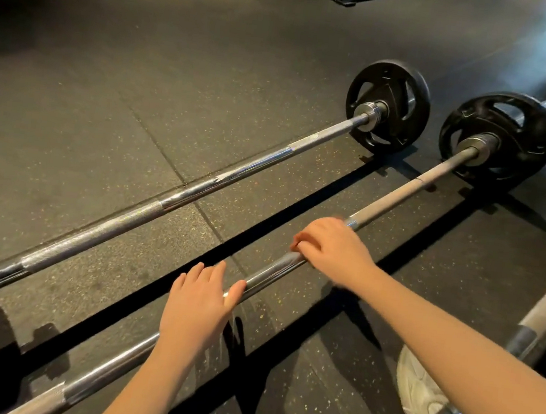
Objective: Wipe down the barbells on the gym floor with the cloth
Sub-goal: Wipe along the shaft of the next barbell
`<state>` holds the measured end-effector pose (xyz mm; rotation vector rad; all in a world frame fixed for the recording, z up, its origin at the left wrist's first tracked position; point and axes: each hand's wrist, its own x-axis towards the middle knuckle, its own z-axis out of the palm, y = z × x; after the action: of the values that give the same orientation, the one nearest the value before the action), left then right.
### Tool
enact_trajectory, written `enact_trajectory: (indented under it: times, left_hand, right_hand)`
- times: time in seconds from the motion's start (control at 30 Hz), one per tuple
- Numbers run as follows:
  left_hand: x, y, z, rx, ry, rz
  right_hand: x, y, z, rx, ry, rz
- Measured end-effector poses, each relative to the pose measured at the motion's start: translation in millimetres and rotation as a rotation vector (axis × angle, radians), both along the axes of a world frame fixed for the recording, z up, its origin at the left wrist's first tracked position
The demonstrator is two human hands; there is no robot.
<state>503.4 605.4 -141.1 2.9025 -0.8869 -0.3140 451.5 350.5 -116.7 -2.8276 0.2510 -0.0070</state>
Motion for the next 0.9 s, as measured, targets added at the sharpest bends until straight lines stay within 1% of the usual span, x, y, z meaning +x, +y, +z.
enact_trajectory:
  times: [0.07, 0.1, 0.17, 0.23, 0.3, 0.33, 0.4, 0.43, 0.47, 0.5, 0.53, 0.6, 0.63, 0.7, 0.77, 0.83, 0.9]
  left_hand:
    - [0.6, -0.3, 0.3, -0.003, -0.004, 0.003]
    - [0.6, 0.0, 0.1, -0.001, -0.003, 0.005]
    - [1.0, 0.8, -1.3, 0.005, 0.001, 0.004]
    - [1.6, 1.2, -1.2, 0.007, 0.001, 0.009]
    - [1.5, 0.1, 0.4, 0.013, -0.002, 0.015]
    - [0.6, -0.5, 1.3, 0.016, -0.003, 0.014]
    - [-1.2, -0.8, 2.5, 0.013, -0.007, 0.018]
    - [-1.0, -0.4, 2.6, 0.011, -0.003, 0.019]
    - [-0.1, 0.1, 2.4, 0.01, 0.001, 0.019]
    - [0.4, 0.7, 2.3, 0.008, -0.002, 0.019]
    - [-0.2, 1.2, 2.1, 0.011, -0.009, 0.021]
    - [-3.5, 1.0, 4.9, 0.022, -0.017, 0.02]
    - [-4.6, 0.6, 6.2, 0.031, -0.016, 0.017]
    - [-4.2, 0.4, 7.9, 0.05, 0.021, 0.01]
    - [-0.2, -0.5, 9.3, 0.04, 0.098, 0.028]
    - [4.6, -9.2, 11.2, 0.009, 0.18, 0.045]
    - [7.6, -28.6, 12.8, -0.053, 0.187, 0.017]
  right_hand:
    - [-1.3, -5.9, -4.4, -0.043, -0.048, -0.193]
    - [-6.2, 2.4, -7.8, -0.051, -0.095, -0.218]
    - [-19.8, 29.0, -13.6, 0.018, -0.147, -0.092]
    - [-26.2, 36.9, -7.3, 0.101, -0.089, 0.077]
    - [-16.2, 13.1, -1.0, 0.072, -0.011, 0.143]
    - [-10.1, -2.5, 0.6, 0.03, 0.009, 0.121]
    - [-3.0, -27.1, 1.0, -0.036, 0.016, -0.042]
    - [-2.6, -28.8, -1.8, -0.059, 0.001, -0.141]
    - [-3.1, -23.3, -5.8, -0.083, -0.034, -0.19]
    - [-5.3, -12.9, -10.8, -0.1, -0.065, -0.175]
    - [-8.4, -0.9, -13.8, -0.09, -0.088, -0.115]
    - [-16.0, 12.2, -10.8, 0.024, -0.096, 0.035]
    - [-16.4, 8.8, -6.1, 0.057, -0.071, 0.094]
    - [-6.7, -9.7, 0.6, 0.031, 0.012, 0.12]
    - [6.0, -27.2, 2.6, -0.02, 0.037, -0.003]
    - [10.5, -27.8, -2.4, -0.057, -0.016, -0.138]
    - [1.6, -12.4, -15.2, -0.043, -0.112, -0.129]
